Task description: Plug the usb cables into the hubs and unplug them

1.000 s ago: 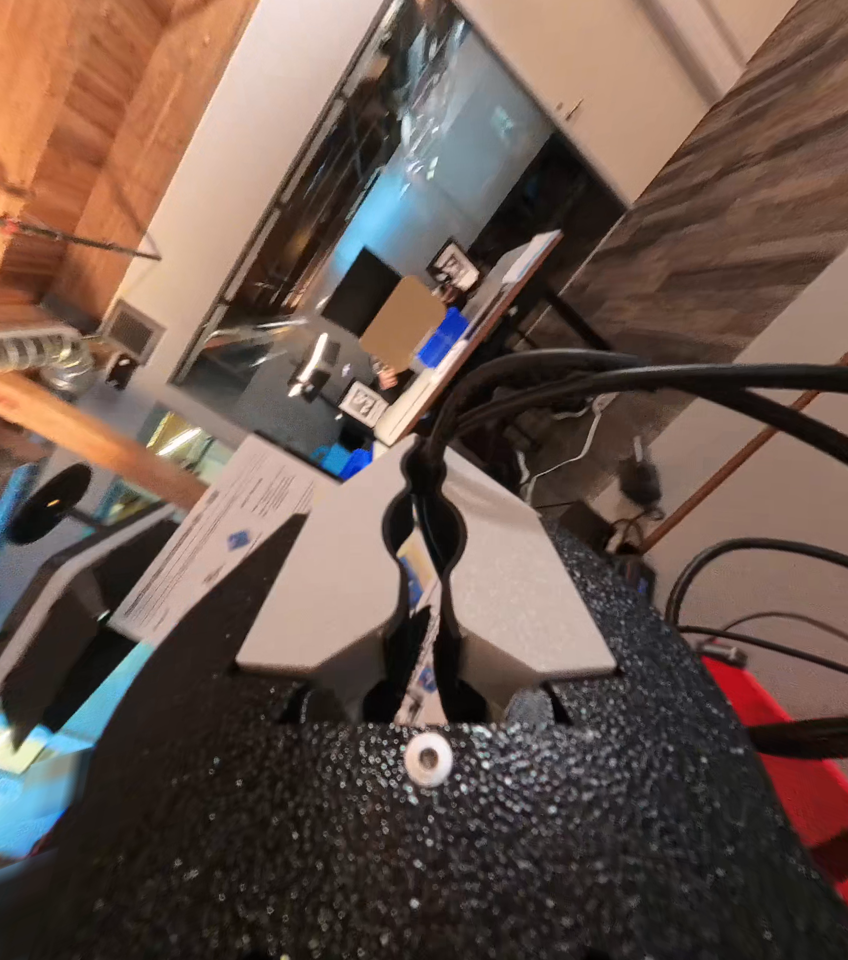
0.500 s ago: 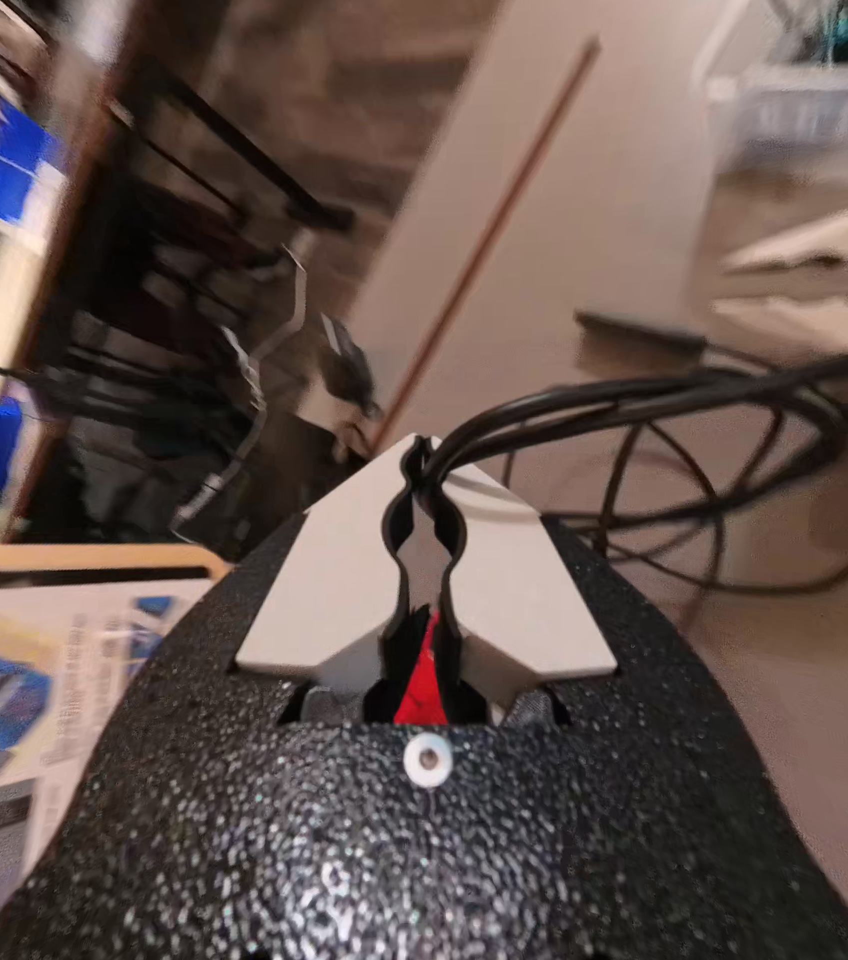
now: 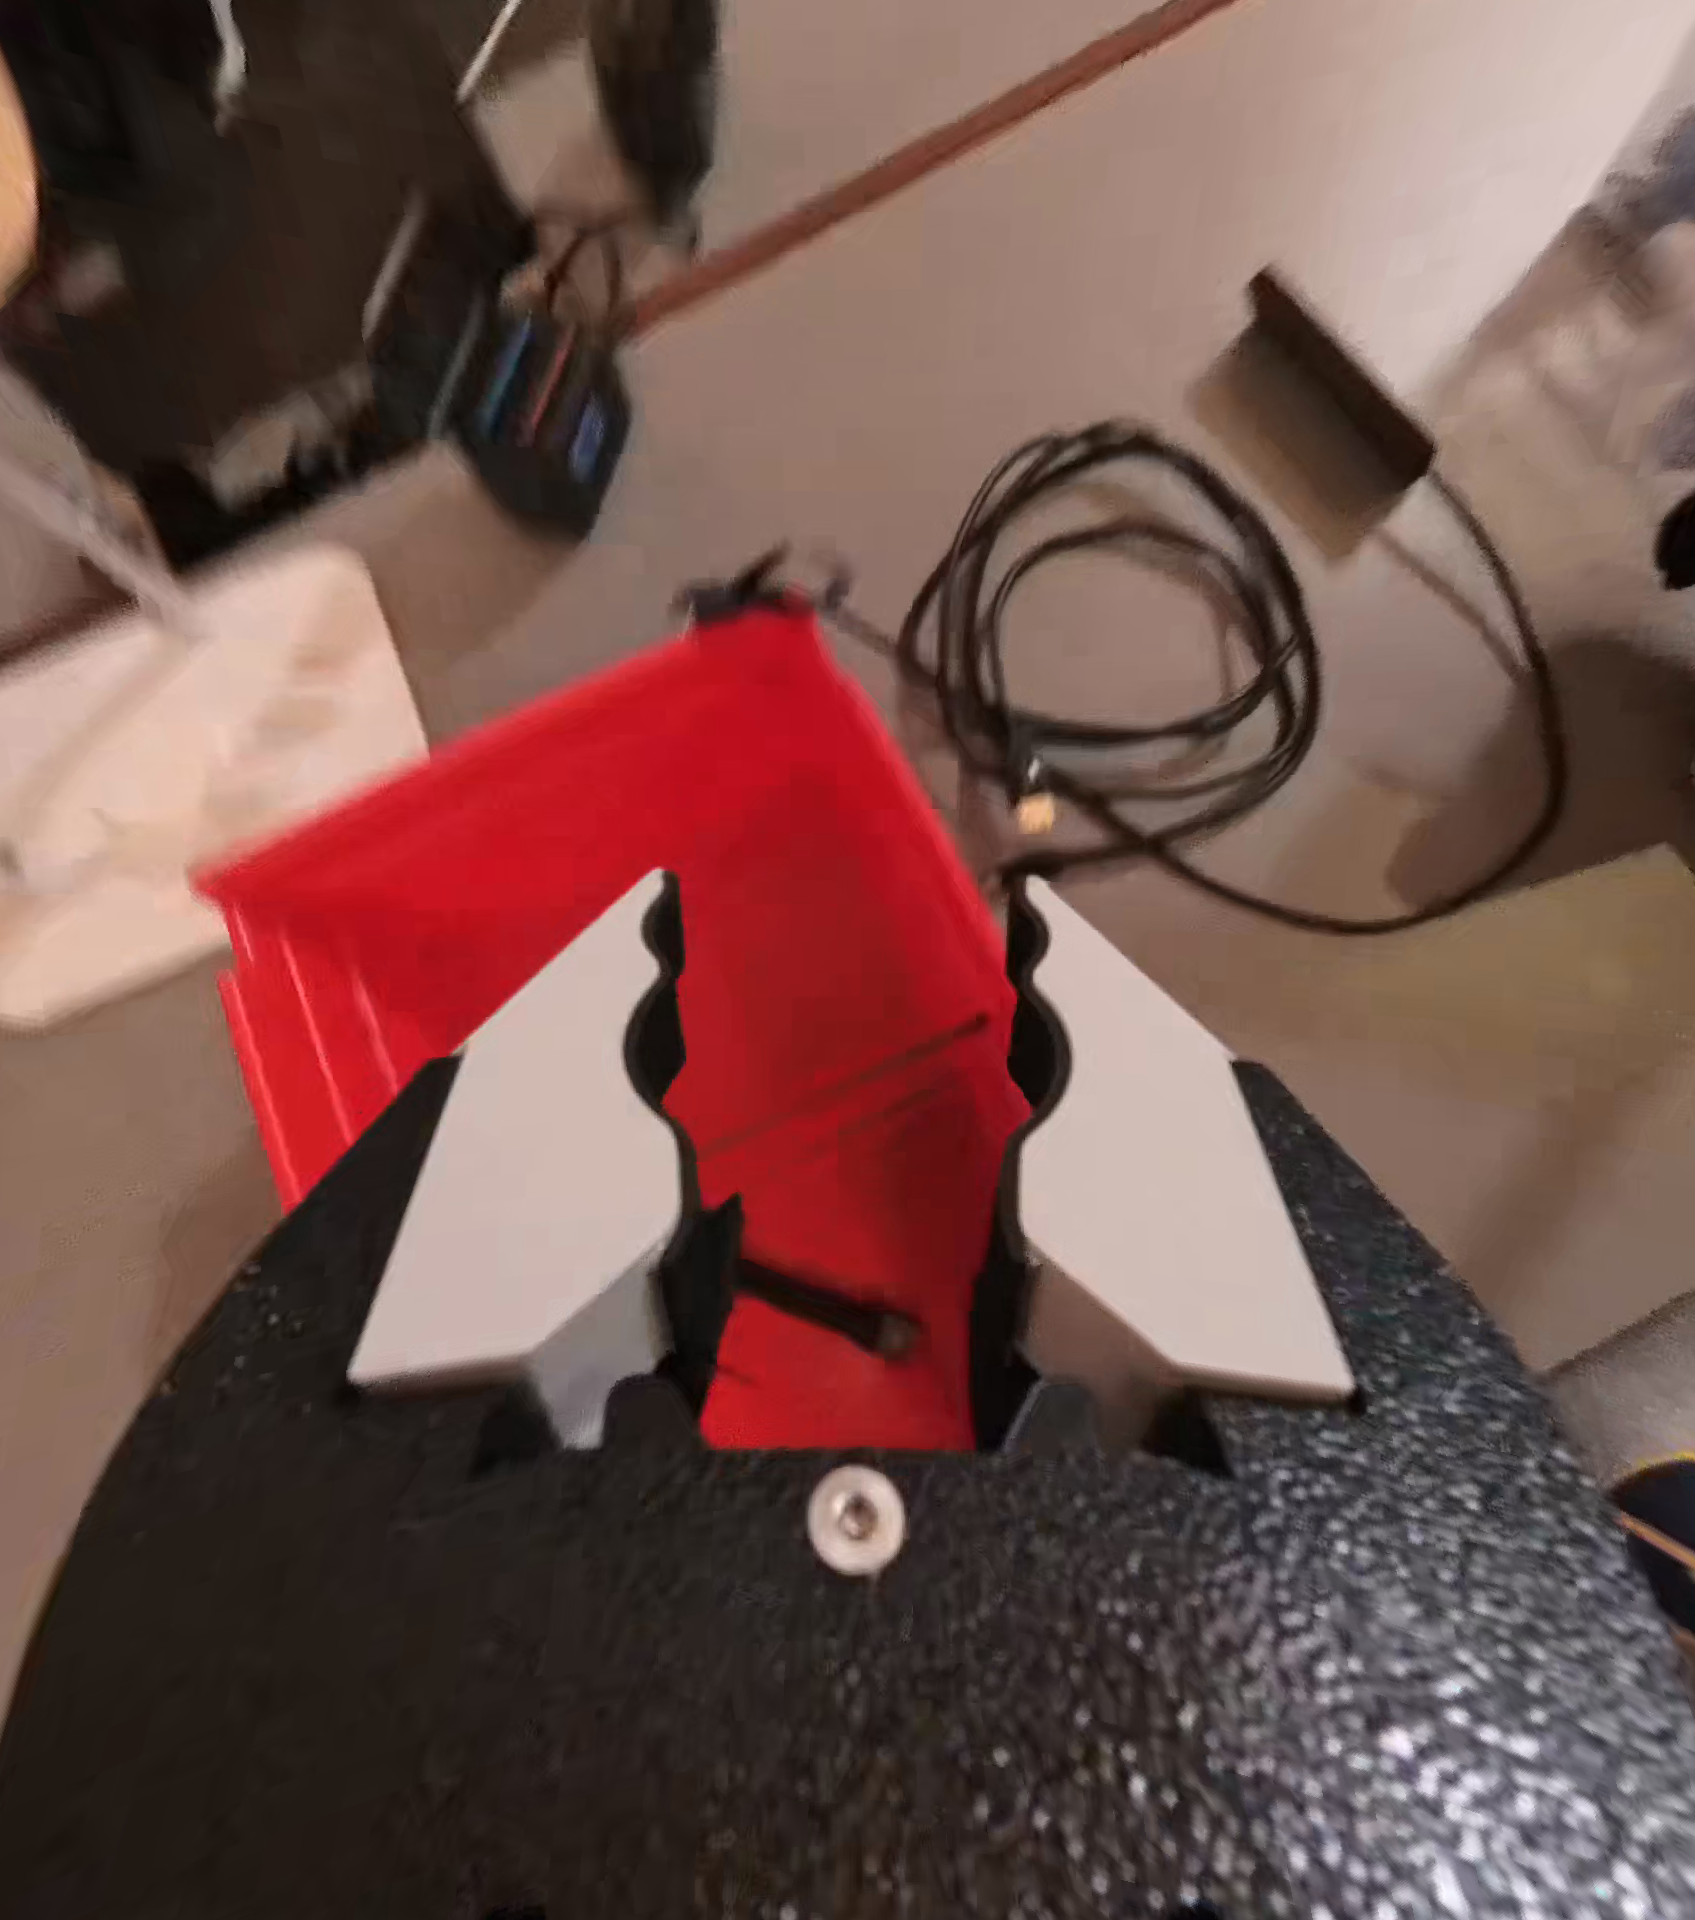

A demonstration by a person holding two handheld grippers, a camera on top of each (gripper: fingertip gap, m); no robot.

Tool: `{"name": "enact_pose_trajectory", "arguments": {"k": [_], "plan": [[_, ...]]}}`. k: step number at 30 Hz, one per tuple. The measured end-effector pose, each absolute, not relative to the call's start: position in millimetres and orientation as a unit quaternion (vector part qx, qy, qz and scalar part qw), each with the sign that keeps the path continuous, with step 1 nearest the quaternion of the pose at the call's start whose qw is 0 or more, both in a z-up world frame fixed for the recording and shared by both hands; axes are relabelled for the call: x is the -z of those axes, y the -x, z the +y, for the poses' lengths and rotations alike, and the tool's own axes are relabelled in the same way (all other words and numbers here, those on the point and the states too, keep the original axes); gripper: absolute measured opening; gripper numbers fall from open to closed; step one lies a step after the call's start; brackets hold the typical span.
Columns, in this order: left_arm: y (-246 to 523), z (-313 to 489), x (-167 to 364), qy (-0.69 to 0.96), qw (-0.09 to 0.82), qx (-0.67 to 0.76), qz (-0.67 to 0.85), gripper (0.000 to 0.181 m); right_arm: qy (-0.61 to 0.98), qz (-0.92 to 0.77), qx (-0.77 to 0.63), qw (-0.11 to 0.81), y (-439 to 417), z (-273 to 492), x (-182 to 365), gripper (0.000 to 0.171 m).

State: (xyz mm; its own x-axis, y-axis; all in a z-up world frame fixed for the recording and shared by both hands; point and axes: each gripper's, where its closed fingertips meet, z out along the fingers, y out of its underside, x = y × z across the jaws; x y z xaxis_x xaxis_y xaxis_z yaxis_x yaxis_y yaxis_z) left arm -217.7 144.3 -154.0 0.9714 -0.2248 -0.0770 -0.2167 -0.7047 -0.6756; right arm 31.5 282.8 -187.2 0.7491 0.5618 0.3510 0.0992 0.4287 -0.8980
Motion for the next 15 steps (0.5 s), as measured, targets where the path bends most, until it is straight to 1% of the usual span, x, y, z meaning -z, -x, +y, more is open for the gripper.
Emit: {"name": "enact_pose_trajectory", "arguments": {"k": [4, 5, 6, 7, 11, 15], "plan": [[262, 90, 232, 0.956, 0.289, 0.043, 0.006, 0.058, 0.512, -0.326, -0.148, 0.781, -30, 281, 187, 0.014], [269, 81, 248, 0.958, 0.28, 0.059, -0.023, 0.056, 0.511, -0.328, -0.147, 0.781, -30, 280, 188, 0.014], [274, 75, 260, 0.957, 0.278, 0.074, -0.048, 0.05, 0.51, -0.331, -0.146, 0.78, -29, 280, 188, 0.014], [276, 69, 271, 0.955, 0.274, 0.09, -0.063, 0.038, 0.51, -0.333, -0.145, 0.779, -28, 279, 189, 0.014], [288, 53, 307, 0.962, 0.242, 0.075, -0.102, 0.03, 0.513, -0.333, -0.143, 0.778, -30, 280, 190, 0.014], [291, 50, 323, 0.966, 0.223, 0.062, -0.119, 0.034, 0.52, -0.326, -0.147, 0.776, -33, 283, 192, 0.014]]}}
